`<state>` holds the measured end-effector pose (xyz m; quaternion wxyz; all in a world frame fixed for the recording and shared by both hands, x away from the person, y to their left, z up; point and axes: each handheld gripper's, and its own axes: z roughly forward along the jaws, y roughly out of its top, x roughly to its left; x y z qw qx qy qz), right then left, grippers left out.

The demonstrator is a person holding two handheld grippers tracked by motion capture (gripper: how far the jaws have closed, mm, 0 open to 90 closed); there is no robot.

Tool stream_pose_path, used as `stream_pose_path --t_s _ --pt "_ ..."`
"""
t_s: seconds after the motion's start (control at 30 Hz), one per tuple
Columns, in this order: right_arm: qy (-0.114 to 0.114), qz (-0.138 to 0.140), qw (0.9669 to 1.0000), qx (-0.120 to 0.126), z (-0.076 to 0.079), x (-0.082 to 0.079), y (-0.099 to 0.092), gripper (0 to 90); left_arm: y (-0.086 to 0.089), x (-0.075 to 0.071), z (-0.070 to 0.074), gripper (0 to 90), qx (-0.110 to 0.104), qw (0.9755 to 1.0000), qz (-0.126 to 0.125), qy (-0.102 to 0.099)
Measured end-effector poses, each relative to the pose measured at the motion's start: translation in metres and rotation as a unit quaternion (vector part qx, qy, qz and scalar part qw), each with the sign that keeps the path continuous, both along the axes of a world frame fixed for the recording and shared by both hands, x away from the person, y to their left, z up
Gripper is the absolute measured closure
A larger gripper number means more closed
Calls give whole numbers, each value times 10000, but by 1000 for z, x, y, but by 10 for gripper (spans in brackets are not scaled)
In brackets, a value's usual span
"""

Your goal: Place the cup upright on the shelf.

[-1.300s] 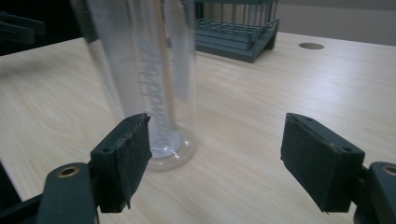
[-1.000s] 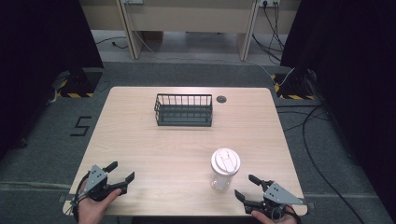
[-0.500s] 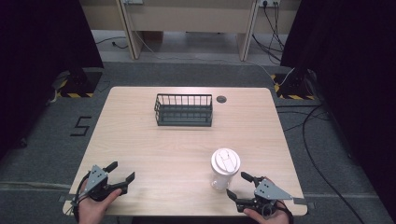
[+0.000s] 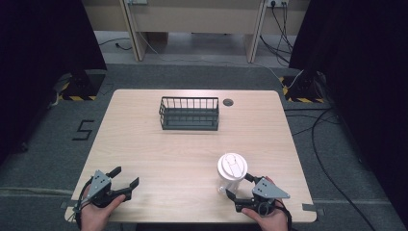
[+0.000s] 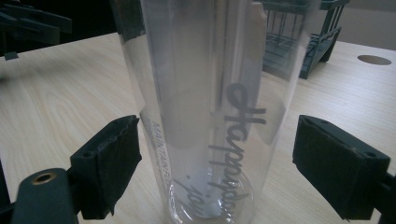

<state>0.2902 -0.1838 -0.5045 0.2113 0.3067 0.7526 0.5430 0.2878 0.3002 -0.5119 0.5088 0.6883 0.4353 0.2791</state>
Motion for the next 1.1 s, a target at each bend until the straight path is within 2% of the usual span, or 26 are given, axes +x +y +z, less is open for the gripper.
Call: stream_pose_path --t_s 0.47,0.87,1.1 --pt "-61 -15 9999 -94 -6 14 20 144 0 0 1 161 -7 10000 3 -22" --pt "-158 -10 9999 -71 -9 15 20 179 0 0 1 163 4 10000 -14 -23" --pt "-110 75 9998 -131 -7 15 21 182 1 0 1 164 6 10000 -9 -26"
